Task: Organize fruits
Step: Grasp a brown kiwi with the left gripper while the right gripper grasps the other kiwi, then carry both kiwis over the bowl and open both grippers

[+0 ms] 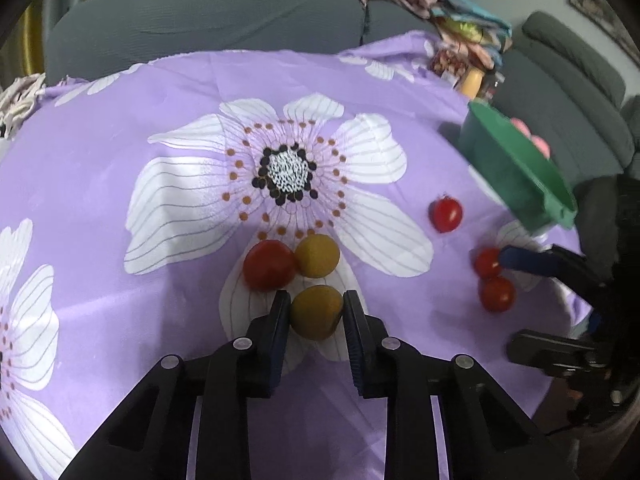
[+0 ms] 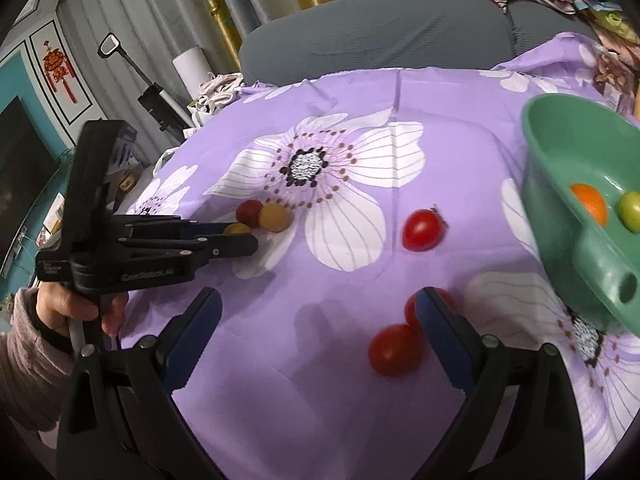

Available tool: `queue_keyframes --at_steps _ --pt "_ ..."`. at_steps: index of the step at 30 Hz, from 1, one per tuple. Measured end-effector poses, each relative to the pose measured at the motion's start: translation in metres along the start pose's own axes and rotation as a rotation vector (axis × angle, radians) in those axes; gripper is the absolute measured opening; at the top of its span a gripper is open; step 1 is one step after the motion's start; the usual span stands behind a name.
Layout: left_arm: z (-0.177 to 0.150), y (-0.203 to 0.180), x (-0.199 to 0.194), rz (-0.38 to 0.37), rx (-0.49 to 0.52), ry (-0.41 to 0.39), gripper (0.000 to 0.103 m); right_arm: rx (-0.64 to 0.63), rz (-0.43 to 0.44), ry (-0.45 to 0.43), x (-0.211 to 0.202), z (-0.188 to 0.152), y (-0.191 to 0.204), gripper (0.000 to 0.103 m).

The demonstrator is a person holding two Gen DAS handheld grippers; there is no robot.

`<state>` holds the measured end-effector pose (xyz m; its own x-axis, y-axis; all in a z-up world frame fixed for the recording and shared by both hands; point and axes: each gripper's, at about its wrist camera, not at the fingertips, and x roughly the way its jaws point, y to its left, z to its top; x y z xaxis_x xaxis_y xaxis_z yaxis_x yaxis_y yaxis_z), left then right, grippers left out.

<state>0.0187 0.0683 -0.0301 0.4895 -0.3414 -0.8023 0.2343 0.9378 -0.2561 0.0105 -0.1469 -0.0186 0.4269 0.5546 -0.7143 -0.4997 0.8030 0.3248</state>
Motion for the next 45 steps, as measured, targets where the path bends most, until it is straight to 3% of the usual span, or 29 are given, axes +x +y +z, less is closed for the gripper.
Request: queue_keyframes --at_steps 8,17,21,24,33,36,45 --pt "-0.011 0.012 -0.04 -0.087 -0.059 -0.089 0.026 -0.022 0.02 0.048 0.023 0.023 0.012 0.095" --pt "-0.019 0.013 -0.049 -0.11 -0.05 -0.093 0.026 -0.131 -0.027 0.172 0.069 0.057 0.033 0.075" --pt "-0.019 0.014 -0.048 -0.133 -0.051 -0.091 0.026 -0.197 -0.07 0.244 0.093 0.064 0.042 0.058" --pt "-0.02 0.015 -0.048 -0.141 -0.047 -0.087 0.026 -0.234 -0.093 0.274 0.105 0.067 0.046 0.055" --pt "-0.02 0.02 -0.046 -0.157 -0.058 -0.083 0.026 -0.311 -0.105 0.294 0.118 0.073 0.059 0.042" --pt "-0.02 0.021 -0.044 -0.158 -0.061 -0.078 0.026 -0.327 -0.098 0.295 0.119 0.074 0.061 0.027" --pt "-0.02 0.02 -0.043 -0.141 -0.065 -0.069 0.026 -0.321 -0.082 0.267 0.108 0.072 0.064 0.027"
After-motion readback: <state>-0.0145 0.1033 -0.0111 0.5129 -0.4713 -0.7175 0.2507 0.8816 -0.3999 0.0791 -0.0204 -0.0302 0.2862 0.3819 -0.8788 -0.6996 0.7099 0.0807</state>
